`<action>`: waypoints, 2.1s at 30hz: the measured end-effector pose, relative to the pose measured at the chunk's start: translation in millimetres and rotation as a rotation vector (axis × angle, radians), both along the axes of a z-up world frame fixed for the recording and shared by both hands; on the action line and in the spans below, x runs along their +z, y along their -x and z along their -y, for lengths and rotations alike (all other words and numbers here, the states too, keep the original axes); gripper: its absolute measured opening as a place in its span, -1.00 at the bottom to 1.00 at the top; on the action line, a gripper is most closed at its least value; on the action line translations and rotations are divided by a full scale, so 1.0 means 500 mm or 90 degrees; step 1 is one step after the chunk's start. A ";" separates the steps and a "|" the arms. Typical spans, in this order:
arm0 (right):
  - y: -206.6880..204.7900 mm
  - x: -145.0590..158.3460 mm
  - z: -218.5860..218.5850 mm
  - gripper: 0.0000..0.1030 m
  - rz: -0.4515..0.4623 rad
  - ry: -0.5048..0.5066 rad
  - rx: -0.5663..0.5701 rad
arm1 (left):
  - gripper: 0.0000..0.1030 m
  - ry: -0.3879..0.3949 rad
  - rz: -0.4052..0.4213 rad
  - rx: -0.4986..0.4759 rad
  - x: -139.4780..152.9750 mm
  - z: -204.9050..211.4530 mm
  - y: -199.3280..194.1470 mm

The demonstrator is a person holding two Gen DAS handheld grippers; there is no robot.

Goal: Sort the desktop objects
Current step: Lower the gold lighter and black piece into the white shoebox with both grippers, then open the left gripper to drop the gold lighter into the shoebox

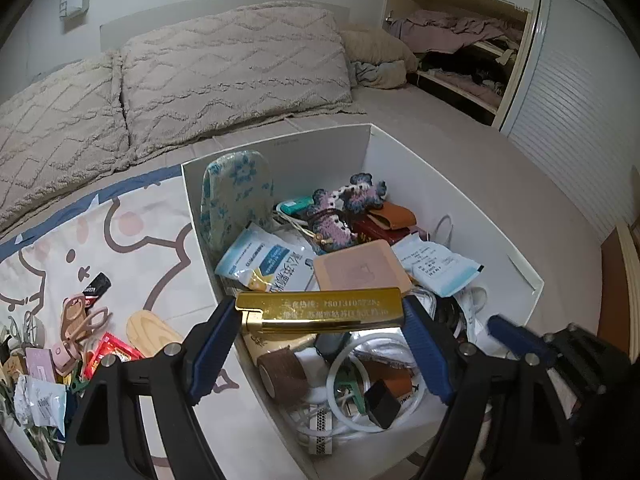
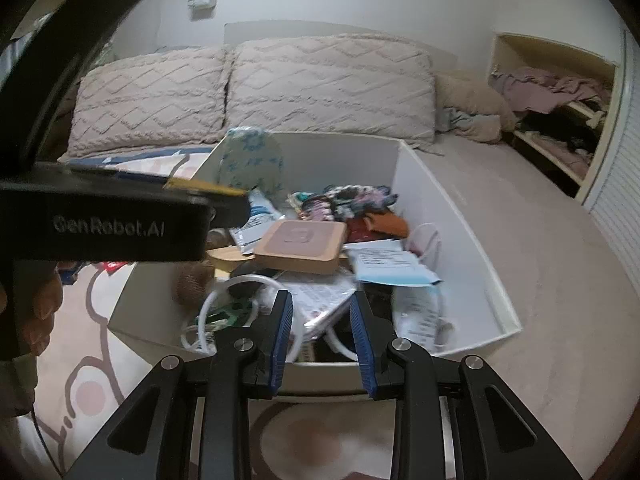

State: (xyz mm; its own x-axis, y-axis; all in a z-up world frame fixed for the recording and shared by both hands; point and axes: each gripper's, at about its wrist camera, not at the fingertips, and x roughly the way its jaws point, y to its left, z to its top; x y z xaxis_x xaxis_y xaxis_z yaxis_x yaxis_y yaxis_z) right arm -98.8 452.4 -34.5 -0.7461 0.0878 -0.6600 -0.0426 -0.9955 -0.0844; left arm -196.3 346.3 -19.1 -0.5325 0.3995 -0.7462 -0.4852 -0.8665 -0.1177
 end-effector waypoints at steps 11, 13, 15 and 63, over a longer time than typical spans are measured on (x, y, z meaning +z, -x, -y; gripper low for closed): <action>-0.037 0.019 -0.030 -0.42 -0.014 -0.040 -0.051 | 0.57 0.018 0.055 -0.012 -0.029 -0.031 -0.016; -0.043 0.021 -0.035 -0.42 -0.016 -0.040 -0.056 | 0.57 0.015 0.066 -0.010 -0.035 -0.032 -0.019; -0.046 0.021 -0.040 -0.42 -0.019 -0.039 -0.062 | 0.57 0.014 0.074 -0.007 -0.040 -0.033 -0.023; -0.060 0.028 -0.043 -0.42 -0.046 -0.036 -0.066 | 0.78 0.045 0.026 0.037 -0.020 -0.023 -0.104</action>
State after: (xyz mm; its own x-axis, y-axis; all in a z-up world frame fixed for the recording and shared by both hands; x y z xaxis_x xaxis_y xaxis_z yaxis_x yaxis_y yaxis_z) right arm -69.0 474.1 -20.4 -0.7761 0.2029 -0.5971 -0.1528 -0.9791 -0.1340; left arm -144.4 358.0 -28.8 -0.5222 0.3145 -0.7927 -0.4295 -0.9000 -0.0741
